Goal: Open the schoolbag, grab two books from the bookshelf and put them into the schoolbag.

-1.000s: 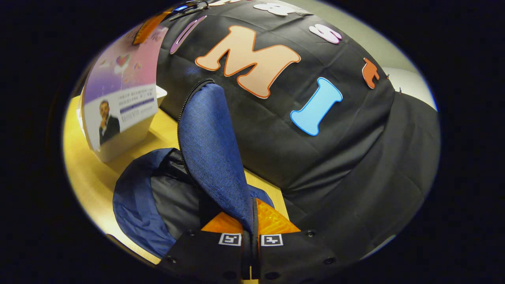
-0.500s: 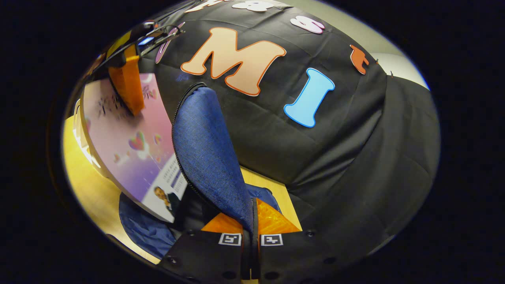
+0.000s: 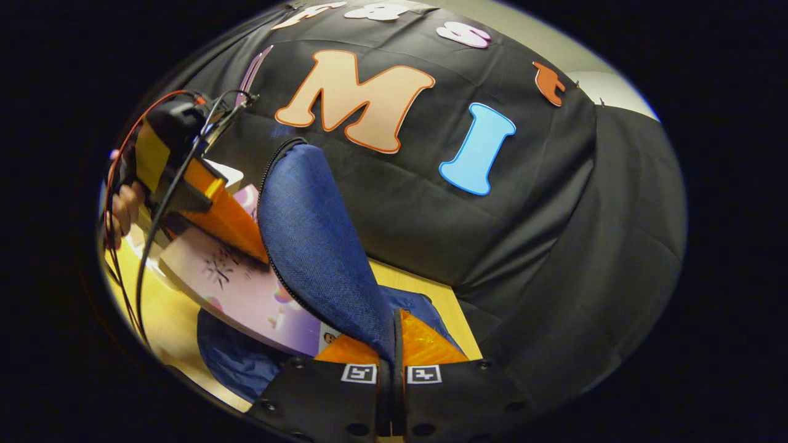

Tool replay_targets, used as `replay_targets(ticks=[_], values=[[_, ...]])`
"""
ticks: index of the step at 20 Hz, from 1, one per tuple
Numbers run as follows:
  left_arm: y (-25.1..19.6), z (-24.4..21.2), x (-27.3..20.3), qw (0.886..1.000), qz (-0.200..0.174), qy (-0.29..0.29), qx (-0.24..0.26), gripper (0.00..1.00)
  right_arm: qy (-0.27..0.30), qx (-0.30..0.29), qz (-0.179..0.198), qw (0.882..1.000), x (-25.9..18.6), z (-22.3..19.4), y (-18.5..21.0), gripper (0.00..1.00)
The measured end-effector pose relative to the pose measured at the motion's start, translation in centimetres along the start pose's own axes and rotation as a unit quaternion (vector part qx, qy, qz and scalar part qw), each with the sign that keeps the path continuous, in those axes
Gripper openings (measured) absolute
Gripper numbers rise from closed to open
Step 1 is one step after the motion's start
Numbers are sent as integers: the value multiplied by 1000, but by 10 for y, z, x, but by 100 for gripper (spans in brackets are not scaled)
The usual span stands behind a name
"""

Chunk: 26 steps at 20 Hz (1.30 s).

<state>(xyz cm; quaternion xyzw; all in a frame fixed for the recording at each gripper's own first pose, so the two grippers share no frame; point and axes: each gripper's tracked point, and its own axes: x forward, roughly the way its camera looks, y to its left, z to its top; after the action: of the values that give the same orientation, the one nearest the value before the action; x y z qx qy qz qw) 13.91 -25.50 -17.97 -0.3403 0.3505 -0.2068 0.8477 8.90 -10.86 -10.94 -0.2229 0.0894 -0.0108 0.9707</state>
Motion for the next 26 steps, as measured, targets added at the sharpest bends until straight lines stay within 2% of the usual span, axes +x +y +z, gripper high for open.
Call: replay_targets(ticks=[1, 6, 13, 17, 19, 21, 22, 23, 25, 26], values=[[-1, -5, 7, 1000, -5, 5, -2, 35, -2, 3, 1, 1000, 0, 2, -1, 4], [-4, -33, 42, 999, -20, 33, -1, 36, -6, 13, 19, 1000, -4, 3, 3, 4], [-5, -45, 83, 997, -57, 37, -31, 36, 3, 53, 24, 998, -11, 1, 8, 4], [9, -48, 102, 996, -52, 46, -50, 36, 11, 58, 23, 998, -9, -6, 7, 4], [19, -45, 105, 997, -37, 40, -52, 38, 14, 61, 23, 998, -7, -8, 7, 4], [25, -51, 101, 997, -21, 55, -41, 46, 17, 59, 24, 998, -5, -10, 7, 4], [30, -53, 97, 998, -7, 63, -20, 51, 18, 56, 26, 998, -4, -11, 6, 6], [39, -56, 93, 998, 15, 67, 11, 59, 19, 54, 27, 998, -2, -11, 7, 4], [54, -57, 78, 992, 54, 84, 72, 72, 21, 57, 27, 998, 0, -12, 7, 4], [55, -58, 71, 989, 66, 91, 93, 70, 22, 59, 26, 998, 0, -14, 6, 4]])
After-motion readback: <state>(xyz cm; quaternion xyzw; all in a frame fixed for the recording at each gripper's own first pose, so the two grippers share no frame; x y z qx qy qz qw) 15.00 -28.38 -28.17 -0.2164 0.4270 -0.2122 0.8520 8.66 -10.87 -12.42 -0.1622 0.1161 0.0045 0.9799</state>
